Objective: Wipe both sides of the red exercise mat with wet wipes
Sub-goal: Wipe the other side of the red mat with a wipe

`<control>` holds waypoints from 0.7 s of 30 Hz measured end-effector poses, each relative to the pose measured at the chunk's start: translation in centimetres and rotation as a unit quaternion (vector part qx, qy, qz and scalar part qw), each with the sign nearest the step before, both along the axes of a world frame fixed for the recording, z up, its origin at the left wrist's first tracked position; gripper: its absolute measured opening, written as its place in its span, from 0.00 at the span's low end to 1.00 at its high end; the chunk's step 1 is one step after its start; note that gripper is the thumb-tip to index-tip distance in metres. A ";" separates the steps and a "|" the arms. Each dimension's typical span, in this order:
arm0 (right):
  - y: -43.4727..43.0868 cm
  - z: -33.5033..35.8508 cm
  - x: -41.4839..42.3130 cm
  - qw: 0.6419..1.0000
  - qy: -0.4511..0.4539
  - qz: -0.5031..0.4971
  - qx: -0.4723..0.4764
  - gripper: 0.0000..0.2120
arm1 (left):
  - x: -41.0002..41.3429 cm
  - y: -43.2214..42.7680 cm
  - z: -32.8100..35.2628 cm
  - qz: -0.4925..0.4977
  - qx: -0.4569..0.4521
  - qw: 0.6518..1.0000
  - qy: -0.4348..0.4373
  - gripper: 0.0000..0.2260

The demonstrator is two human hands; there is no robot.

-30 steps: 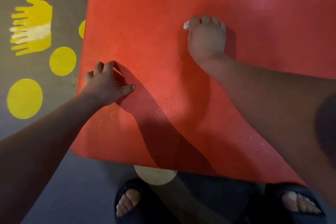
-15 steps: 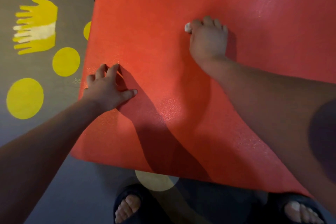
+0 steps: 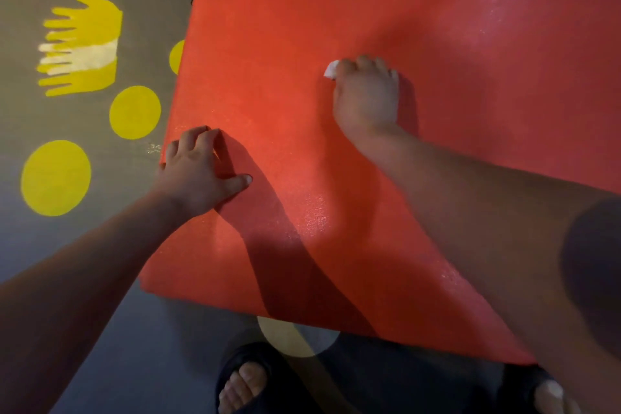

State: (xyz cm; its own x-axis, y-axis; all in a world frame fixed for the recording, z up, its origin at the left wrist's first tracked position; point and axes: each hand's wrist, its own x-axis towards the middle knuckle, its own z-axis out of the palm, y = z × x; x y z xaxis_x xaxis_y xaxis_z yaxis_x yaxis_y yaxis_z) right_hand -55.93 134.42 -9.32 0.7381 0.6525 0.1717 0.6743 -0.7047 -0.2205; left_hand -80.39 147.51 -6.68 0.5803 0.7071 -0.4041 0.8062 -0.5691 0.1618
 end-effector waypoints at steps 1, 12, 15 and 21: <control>0.6 0.2 -1.6 0.999 0.027 0.024 0.004 0.11 | -0.2 -0.1 0.1 0.006 0.008 1.000 0.003 0.47; 4.6 -0.2 -1.7 0.976 0.045 0.213 -0.004 0.12 | -1.7 1.1 -1.0 -0.020 0.019 1.000 -0.006 0.50; 5.3 -0.2 -4.5 0.985 0.075 0.154 0.029 0.11 | -1.9 1.4 -1.0 -0.021 0.014 1.000 -0.014 0.49; 4.7 -1.0 -6.6 0.899 0.048 0.435 0.025 0.11 | -2.1 0.9 -0.6 -0.011 0.019 1.000 -0.016 0.48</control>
